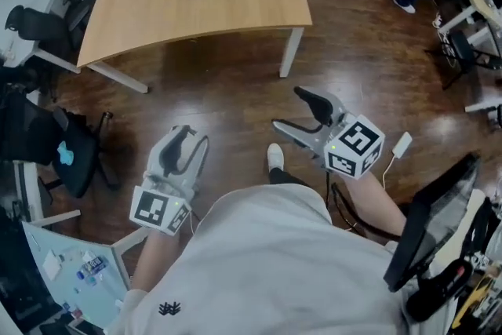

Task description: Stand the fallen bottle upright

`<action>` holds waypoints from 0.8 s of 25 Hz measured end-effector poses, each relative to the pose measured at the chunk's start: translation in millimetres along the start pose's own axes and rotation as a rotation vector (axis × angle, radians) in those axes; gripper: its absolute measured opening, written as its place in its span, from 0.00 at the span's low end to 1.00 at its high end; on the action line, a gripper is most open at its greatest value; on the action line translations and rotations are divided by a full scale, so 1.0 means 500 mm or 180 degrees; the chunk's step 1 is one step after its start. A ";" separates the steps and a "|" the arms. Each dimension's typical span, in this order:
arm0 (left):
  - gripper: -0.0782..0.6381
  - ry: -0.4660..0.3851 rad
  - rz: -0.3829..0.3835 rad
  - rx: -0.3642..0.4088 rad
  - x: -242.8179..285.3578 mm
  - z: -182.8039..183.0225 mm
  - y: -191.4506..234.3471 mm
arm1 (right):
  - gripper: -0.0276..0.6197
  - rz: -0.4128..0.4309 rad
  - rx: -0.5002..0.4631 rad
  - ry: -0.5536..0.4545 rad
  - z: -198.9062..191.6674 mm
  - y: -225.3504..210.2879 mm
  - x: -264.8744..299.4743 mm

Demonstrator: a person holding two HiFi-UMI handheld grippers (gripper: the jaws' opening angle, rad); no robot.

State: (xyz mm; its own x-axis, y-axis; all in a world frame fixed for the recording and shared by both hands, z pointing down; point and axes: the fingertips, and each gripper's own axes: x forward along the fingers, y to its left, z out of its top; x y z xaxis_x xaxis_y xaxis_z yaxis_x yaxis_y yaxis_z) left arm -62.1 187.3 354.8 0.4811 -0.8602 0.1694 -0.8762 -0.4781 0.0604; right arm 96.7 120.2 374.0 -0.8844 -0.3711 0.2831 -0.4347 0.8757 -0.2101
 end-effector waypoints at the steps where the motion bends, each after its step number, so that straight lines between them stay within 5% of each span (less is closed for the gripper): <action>1: 0.34 -0.0033 -0.0042 0.0018 -0.028 0.000 -0.009 | 0.57 -0.0050 -0.0034 -0.0016 0.000 0.025 -0.001; 11: 0.34 0.0095 -0.0367 -0.0051 -0.250 -0.089 -0.079 | 0.57 -0.0381 -0.0233 -0.0003 -0.041 0.302 -0.070; 20: 0.34 0.0000 -0.0514 -0.0017 -0.282 -0.085 -0.151 | 0.57 -0.0452 -0.0281 0.0048 -0.066 0.379 -0.120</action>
State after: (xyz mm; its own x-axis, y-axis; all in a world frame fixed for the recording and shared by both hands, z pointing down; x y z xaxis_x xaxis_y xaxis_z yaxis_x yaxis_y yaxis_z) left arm -65.2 352.3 368.3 0.6156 -0.7723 0.1569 -0.7877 -0.6092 0.0920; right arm 73.2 318.6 348.0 -0.8121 -0.4891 0.3183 -0.5380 0.8387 -0.0841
